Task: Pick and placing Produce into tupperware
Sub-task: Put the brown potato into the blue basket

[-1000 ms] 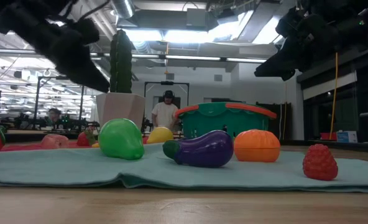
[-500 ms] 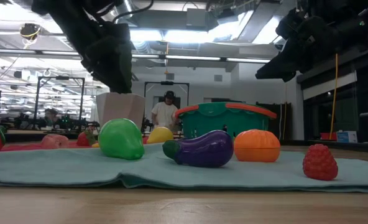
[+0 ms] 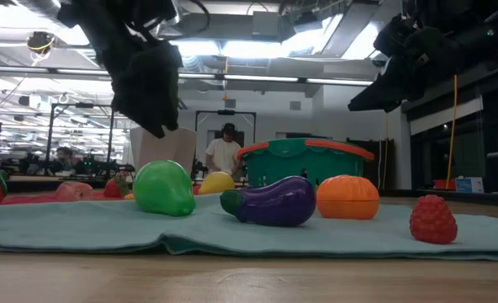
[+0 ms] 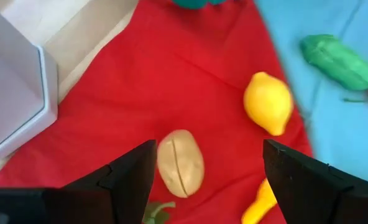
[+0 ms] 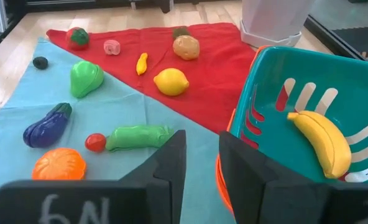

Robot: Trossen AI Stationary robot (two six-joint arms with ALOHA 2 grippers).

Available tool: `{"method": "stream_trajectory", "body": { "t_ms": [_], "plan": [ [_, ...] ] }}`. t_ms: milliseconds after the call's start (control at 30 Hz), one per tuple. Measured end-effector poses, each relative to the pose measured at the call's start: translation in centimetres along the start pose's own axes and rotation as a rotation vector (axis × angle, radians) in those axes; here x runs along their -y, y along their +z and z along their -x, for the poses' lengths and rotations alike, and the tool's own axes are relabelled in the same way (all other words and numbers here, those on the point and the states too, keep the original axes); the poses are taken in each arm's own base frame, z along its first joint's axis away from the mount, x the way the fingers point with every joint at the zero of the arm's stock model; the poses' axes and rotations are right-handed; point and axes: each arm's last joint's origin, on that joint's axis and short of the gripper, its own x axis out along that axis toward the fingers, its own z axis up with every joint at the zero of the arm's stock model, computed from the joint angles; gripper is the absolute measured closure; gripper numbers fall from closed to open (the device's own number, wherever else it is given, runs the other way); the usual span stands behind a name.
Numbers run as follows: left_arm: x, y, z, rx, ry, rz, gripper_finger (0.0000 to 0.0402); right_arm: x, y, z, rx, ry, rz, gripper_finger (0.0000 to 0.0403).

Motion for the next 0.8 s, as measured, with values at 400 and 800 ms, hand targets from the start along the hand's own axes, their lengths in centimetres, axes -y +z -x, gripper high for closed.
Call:
{"method": "stream_trajectory", "body": {
  "t_ms": [400, 800],
  "plan": [
    [-1.0, -0.4, -3.8, -0.156, 0.055, 0.003, 0.0126, 0.0, -0.1, -0.1, -0.006, 0.0, 0.0, 0.0305],
    [-1.2, -1.0, -5.9, -0.258, 0.028, 0.018, 0.0125, 0.0, -0.1, -0.1, -0.006, 0.0, 0.0, 0.0305]
  ]
}}
